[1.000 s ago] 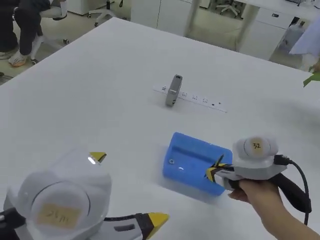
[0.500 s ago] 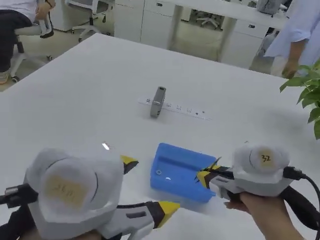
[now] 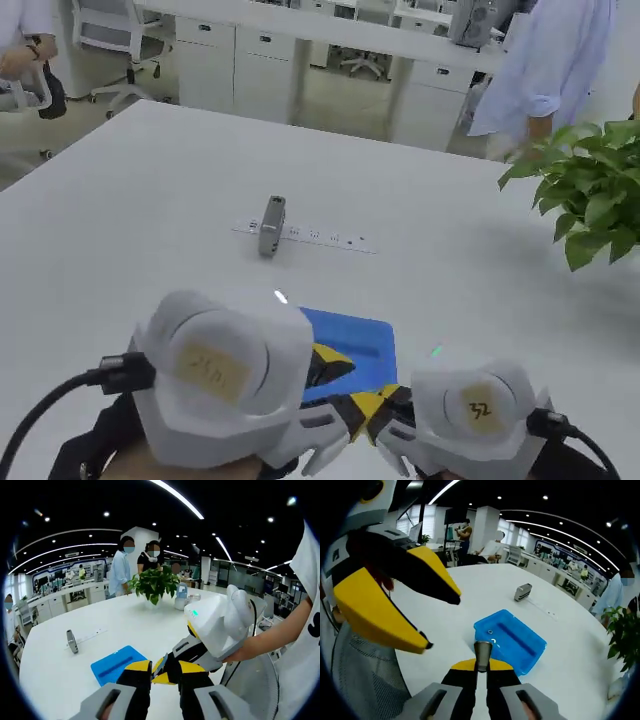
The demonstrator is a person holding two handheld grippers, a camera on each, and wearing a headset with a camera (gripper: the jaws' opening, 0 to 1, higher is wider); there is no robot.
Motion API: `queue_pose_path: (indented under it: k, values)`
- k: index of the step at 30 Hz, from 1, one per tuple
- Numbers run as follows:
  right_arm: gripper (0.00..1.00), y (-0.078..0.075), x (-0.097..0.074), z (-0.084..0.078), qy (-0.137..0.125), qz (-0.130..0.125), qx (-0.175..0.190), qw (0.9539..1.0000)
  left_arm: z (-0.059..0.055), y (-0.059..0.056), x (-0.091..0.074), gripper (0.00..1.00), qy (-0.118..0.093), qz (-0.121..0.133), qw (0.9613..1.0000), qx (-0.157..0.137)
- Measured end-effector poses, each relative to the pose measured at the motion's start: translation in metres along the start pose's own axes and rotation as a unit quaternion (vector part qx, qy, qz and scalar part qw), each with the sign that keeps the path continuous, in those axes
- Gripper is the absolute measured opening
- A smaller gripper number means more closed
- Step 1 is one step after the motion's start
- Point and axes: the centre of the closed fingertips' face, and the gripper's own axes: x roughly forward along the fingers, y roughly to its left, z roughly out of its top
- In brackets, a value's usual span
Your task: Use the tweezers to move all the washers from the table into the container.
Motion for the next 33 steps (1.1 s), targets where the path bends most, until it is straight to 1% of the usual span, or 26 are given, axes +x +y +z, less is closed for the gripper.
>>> queue_pose_path:
  k: [1,3,4,6,8,10,14,15,17,19,20,21,22,23,24,25,26,27,28,29,31,32,33]
  values:
    - [0.02,0.003,0.0,-0.001,0.0,0.001,0.002,1.0,-0.001,-0.004,0.002,0.17,0.004,-0.009,0.9999,0.01]
    - [0.02,0.01,0.0,-0.007,0.004,-0.001,-0.003,1.0,-0.006,-0.01,0.006,0.16,0.014,-0.022,0.9995,0.016]
    - [0.02,0.012,-0.001,-0.009,0.007,-0.002,-0.005,1.0,-0.009,-0.014,0.007,0.14,0.021,-0.029,0.9988,0.034]
    - [0.02,0.017,-0.003,-0.013,0.008,-0.002,-0.007,0.9999,-0.012,-0.016,0.009,0.08,0.026,-0.024,0.9978,0.057]
    - [0.02,0.019,-0.004,-0.015,0.007,-0.002,-0.004,1.0,-0.016,-0.02,0.011,0.03,0.032,-0.031,0.9968,0.066]
    - [0.02,0.02,-0.006,-0.017,0.008,-0.005,-0.001,1.0,-0.019,-0.023,0.013,0.01,0.039,-0.036,0.996,0.072]
    - [0.02,0.019,-0.008,-0.019,0.005,-0.013,0.007,0.9999,-0.021,-0.028,0.014,0.0,0.046,-0.047,0.993,0.098]
    - [0.02,0.019,-0.008,-0.019,0.004,-0.013,0.006,0.9999,-0.02,-0.026,0.014,0.0,0.045,-0.043,0.9934,0.096]
    - [0.03,0.017,-0.009,-0.02,0.003,-0.02,0.004,0.9998,-0.021,-0.027,0.014,0.0,0.049,-0.048,0.9936,0.09]
    - [0.03,0.016,-0.009,-0.022,0.003,-0.025,0.0,0.9997,-0.023,-0.027,0.014,0.0,0.051,-0.051,0.9927,0.096]
    - [0.05,0.015,-0.009,-0.024,0.003,-0.028,-0.003,0.9996,-0.027,-0.025,0.014,0.0,0.056,-0.052,0.9902,0.117]
    - [0.05,0.014,-0.009,-0.026,0.005,-0.031,-0.007,0.9995,-0.03,-0.024,0.014,0.0,0.06,-0.052,0.9891,0.124]
    - [0.06,0.013,-0.008,-0.028,0.009,-0.033,-0.012,0.9993,-0.035,-0.025,0.014,0.0,0.068,-0.059,0.988,0.126]
    - [0.07,0.013,-0.007,-0.032,0.014,-0.033,-0.016,0.9992,-0.038,-0.025,0.014,0.0,0.071,-0.062,0.9878,0.123]
    - [0.07,0.014,-0.005,-0.034,0.016,-0.033,-0.016,0.9992,-0.043,-0.025,0.014,0.0,0.073,-0.067,0.9875,0.122]
    - [0.07,0.016,-0.003,-0.037,0.019,-0.031,-0.016,0.9992,-0.044,-0.026,0.014,0.0,0.074,-0.07,0.9874,0.122]
    - [0.08,0.017,-0.002,-0.039,0.022,-0.031,-0.018,0.9991,-0.049,-0.027,0.015,0.0,0.077,-0.075,0.9863,0.125]
    - [0.08,0.019,0.0,-0.043,0.029,-0.031,-0.029,0.9987,-0.052,-0.028,0.015,0.0,0.079,-0.079,0.9851,0.131]
    - [0.08,0.021,0.002,-0.046,0.034,-0.03,-0.035,0.9983,-0.057,-0.028,0.015,0.0,0.082,-0.09,0.9816,0.147]
    - [0.08,0.023,0.004,-0.05,0.041,-0.029,-0.038,0.998,-0.061,-0.029,0.016,0.0,0.084,-0.096,0.9793,0.157]
    - [0.08,0.026,0.007,-0.055,0.044,-0.022,-0.038,0.9981,-0.068,-0.029,0.018,0.0,0.09,-0.113,0.9756,0.165]
    - [0.08,0.028,0.008,-0.06,0.045,-0.017,-0.033,0.9983,-0.071,-0.029,0.018,0.0,0.092,-0.12,0.9743,0.167]
    - [0.09,0.027,0.009,-0.062,0.046,-0.017,-0.03,0.9983,-0.076,-0.029,0.02,0.0,0.094,-0.134,0.9702,0.179]
